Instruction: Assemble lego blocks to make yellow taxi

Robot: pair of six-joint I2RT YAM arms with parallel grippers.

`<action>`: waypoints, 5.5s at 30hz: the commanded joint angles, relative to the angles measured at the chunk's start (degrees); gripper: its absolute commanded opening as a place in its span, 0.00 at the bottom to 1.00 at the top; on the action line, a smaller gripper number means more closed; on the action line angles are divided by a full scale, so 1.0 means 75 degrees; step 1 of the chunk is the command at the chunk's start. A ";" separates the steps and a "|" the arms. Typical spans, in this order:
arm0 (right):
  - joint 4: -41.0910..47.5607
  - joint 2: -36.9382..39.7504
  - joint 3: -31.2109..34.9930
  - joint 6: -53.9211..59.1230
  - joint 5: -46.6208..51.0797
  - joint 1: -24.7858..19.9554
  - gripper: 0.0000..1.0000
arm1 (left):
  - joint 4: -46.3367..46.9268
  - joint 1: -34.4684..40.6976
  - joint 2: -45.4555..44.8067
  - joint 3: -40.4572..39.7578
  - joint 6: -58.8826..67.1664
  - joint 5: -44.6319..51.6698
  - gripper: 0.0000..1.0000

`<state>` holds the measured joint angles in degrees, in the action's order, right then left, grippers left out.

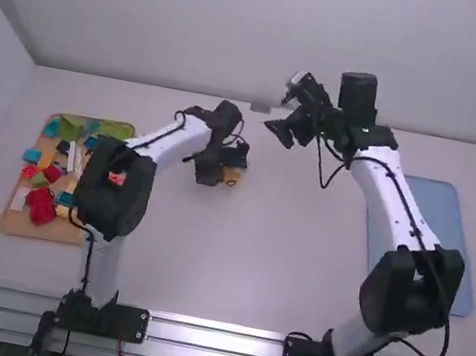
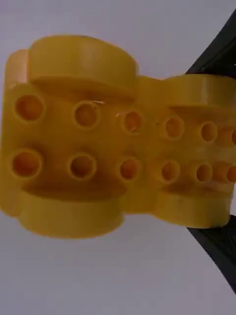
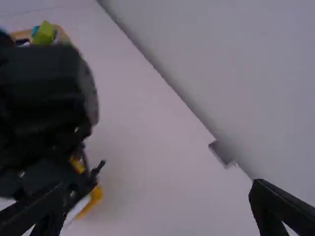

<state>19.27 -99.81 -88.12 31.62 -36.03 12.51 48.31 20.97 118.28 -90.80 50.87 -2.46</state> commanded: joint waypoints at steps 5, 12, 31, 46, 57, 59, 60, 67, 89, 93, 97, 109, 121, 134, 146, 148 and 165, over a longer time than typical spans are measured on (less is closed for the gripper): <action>0.0099 0.0717 -0.0251 0.0038 -0.0708 -0.0286 0.99 | 0.1017 0.0874 -0.0172 0.0035 0.1699 0.0603 0.02; 0.0271 0.0956 -0.0251 0.0038 -0.0854 -0.0536 0.99 | 0.1355 0.1239 -0.0172 0.0230 0.1457 0.1373 0.02; 0.0114 0.0979 -0.0251 -0.0189 -0.0854 -0.0452 0.99 | -0.0405 0.1492 -0.0172 0.1856 -0.1472 0.0994 0.02; 0.0035 0.0979 -0.0251 -0.0189 -0.0822 -0.0495 0.99 | 0.0848 0.1492 -0.0172 0.1309 0.1177 0.0423 0.99; -0.0338 0.0979 -0.0251 -0.0516 -0.0912 -0.0487 0.99 | 0.3960 0.0731 -0.0172 -0.1871 -0.0705 -0.0930 0.99; -0.0283 0.0979 -0.0251 -0.0446 -0.1198 -0.0393 0.99 | 0.4299 0.0318 -0.0172 -0.2369 -0.0950 -0.1017 0.99; -0.0189 0.0979 -0.0251 -0.0332 -0.1422 -0.0356 0.99 | 0.4383 0.0052 -0.0172 -0.2646 -0.1169 -0.1011 0.99; 0.0746 0.0979 -0.0251 0.1105 -0.2943 -0.0087 0.99 | 0.4441 -0.2002 -0.0172 -0.4360 -0.2151 0.0682 0.99; -0.0516 0.0979 -0.0251 -0.0300 -0.1912 0.2809 0.99 | 0.5351 -0.7117 -0.0172 -0.4873 -1.0847 0.1212 0.99; -0.0513 0.0979 -0.0248 -0.0300 -0.1588 0.2961 0.99 | 0.5205 -0.7373 -0.0274 -0.4255 -1.0940 0.0918 0.99; -0.0510 0.0979 -0.0248 -0.0300 -0.1585 0.2975 0.99 | 0.4911 -0.7134 -0.1119 -0.3034 -1.1838 -0.0175 0.99; -0.0487 0.0976 -0.0248 -0.0300 -0.1585 0.2812 0.99 | 0.1964 -0.7015 -0.4051 0.1591 -1.1121 -0.0122 0.99; -0.0455 0.0956 -0.0242 -0.0076 -0.1582 0.2783 0.99 | 0.0801 -0.6983 -0.3270 0.2404 -1.0442 0.0629 0.93; -0.0460 0.0956 -0.0242 -0.0017 -0.1580 0.2780 0.99 | 0.0583 -0.6994 -0.1792 0.2404 -1.1479 0.0117 0.69; -0.0356 0.0956 -0.0242 -0.0017 -0.1323 0.2771 0.99 | 0.0085 -0.6991 -0.1384 0.2416 -1.1672 -0.0012 0.57; -0.0315 0.0956 -0.0242 -0.0017 -0.1326 0.2766 0.99 | 0.0087 -0.6983 -0.1247 0.2416 -1.1672 -0.0029 0.57; -0.0326 0.0956 -0.0242 -0.0017 -0.0991 0.2780 0.99 | -0.1008 -0.6974 -0.1026 0.2876 -1.1913 -0.0216 0.56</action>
<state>16.86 -93.95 -88.12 31.64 -43.27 33.56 40.99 -31.44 109.84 -71.55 -37.76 -3.29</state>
